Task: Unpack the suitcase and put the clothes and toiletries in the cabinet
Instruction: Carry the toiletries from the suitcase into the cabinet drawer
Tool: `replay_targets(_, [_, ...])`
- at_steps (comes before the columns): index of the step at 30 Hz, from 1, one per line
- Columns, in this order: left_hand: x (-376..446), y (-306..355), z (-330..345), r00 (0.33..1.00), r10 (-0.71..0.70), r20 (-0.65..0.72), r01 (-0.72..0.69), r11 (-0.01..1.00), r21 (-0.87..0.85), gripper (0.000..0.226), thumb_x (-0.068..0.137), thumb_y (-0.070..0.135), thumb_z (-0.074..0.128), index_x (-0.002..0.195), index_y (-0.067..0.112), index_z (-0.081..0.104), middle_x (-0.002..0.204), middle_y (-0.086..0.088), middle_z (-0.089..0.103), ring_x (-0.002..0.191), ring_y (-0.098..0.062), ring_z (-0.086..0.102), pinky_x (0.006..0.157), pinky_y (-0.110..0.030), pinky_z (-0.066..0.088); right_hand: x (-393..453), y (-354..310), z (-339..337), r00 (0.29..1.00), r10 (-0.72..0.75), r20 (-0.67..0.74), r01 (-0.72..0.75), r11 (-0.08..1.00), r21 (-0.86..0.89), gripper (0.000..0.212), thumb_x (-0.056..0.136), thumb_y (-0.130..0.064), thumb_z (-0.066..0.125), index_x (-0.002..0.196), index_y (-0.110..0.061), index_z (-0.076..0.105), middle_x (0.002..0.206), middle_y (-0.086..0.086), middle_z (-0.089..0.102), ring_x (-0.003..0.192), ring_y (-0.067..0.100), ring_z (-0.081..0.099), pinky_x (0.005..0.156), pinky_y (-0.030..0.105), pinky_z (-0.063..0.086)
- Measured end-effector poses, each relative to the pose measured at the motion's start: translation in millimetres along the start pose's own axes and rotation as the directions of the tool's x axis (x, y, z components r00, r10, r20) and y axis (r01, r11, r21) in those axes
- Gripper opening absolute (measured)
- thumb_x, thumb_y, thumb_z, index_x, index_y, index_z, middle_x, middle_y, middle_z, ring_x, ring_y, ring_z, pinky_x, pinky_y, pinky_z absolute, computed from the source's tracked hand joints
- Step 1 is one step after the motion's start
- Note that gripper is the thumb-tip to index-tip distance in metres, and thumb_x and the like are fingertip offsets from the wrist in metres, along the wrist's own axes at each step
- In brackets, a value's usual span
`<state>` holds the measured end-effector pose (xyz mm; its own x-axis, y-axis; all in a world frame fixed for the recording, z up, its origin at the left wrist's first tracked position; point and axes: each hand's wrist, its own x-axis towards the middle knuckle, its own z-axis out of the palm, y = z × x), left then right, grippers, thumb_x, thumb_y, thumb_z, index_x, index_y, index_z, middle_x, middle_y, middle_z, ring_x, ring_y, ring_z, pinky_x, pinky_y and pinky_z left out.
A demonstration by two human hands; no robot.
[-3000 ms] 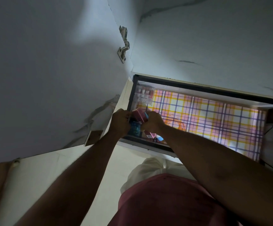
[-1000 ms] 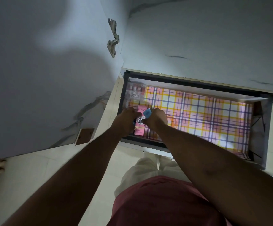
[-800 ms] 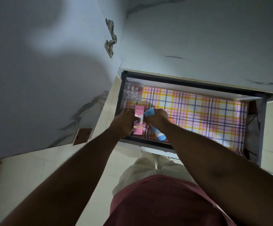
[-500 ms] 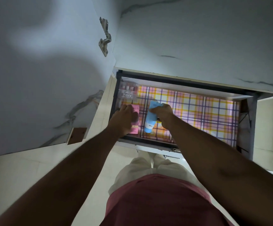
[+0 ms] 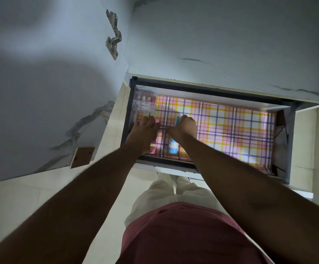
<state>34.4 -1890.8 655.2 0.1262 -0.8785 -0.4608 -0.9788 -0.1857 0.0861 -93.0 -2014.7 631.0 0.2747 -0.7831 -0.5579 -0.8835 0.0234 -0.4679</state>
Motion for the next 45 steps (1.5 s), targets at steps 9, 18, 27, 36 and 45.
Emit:
replay_targets(9, [-1.5, -3.4, 1.5, 1.0, -0.022, 0.008, 0.023, 0.997, -0.073, 0.105, 0.064, 0.034, 0.096, 0.148, 0.017, 0.035, 0.152, -0.006, 0.039, 0.142, -0.029, 0.04, 0.113, -0.051, 0.042, 3.7, 5.7, 3.8, 0.978, 0.043, 0.203, -0.058, 0.996, 0.065, 0.071, 0.075, -0.013, 0.091, 0.133, -0.016, 0.049, 0.112, 0.003, 0.056, 0.114, 0.027, 0.066, 0.077, 0.036, 0.065])
replay_targets(18, [-0.6, -4.6, 2.5, 1.0, -0.019, 0.016, 0.02, 0.995, -0.098, 0.104, 0.067, 0.034, 0.094, 0.148, 0.015, 0.033, 0.151, -0.01, 0.038, 0.139, -0.031, 0.042, 0.113, -0.052, 0.044, -9.9, 13.9, 19.0, 0.98, -0.072, 0.188, 0.061, 0.996, 0.062, 0.087, 0.065, -0.025, 0.098, 0.13, -0.021, 0.04, 0.112, 0.0, 0.062, 0.099, 0.019, 0.065, 0.078, 0.034, 0.063])
replay_targets(27, [0.8, -9.5, 10.4, 1.0, 0.002, -0.002, -0.002, 0.997, -0.075, 0.103, 0.067, 0.037, 0.092, 0.148, 0.013, 0.033, 0.152, -0.013, 0.034, 0.138, -0.032, 0.041, 0.113, -0.052, 0.042, -17.8, 12.6, 20.7, 0.986, -0.095, 0.14, 0.08, 0.991, 0.106, 0.084, 0.061, -0.019, 0.099, 0.116, -0.028, 0.036, 0.105, -0.004, 0.059, 0.096, 0.017, 0.064, 0.071, 0.029, 0.059])
replay_targets(36, [-12.3, -9.4, 10.4, 0.999, 0.006, -0.034, -0.008, 0.998, -0.064, 0.094, 0.069, 0.043, 0.089, 0.144, 0.017, 0.039, 0.157, -0.013, 0.031, 0.14, -0.033, 0.04, 0.112, -0.052, 0.041, -29.5, 13.0, 10.2, 0.989, -0.096, 0.114, 0.088, 0.994, 0.069, 0.09, 0.058, -0.028, 0.1, 0.128, -0.019, 0.044, 0.116, 0.002, 0.069, 0.101, 0.021, 0.069, 0.077, 0.038, 0.063])
replay_targets(45, [-70.5, 12.9, -9.5, 0.972, -0.123, -0.2, 0.051, 0.942, -0.331, 0.04, 0.081, 0.037, 0.075, 0.114, 0.015, 0.068, 0.118, -0.005, 0.064, 0.112, -0.027, 0.058, 0.092, -0.042, 0.052, -75.3, 8.6, -26.4, 0.968, -0.251, 0.027, 0.251, 0.968, 0.002, 0.084, 0.072, -0.035, 0.092, 0.141, -0.015, 0.048, 0.111, 0.005, 0.069, 0.094, 0.022, 0.067, 0.072, 0.037, 0.06])
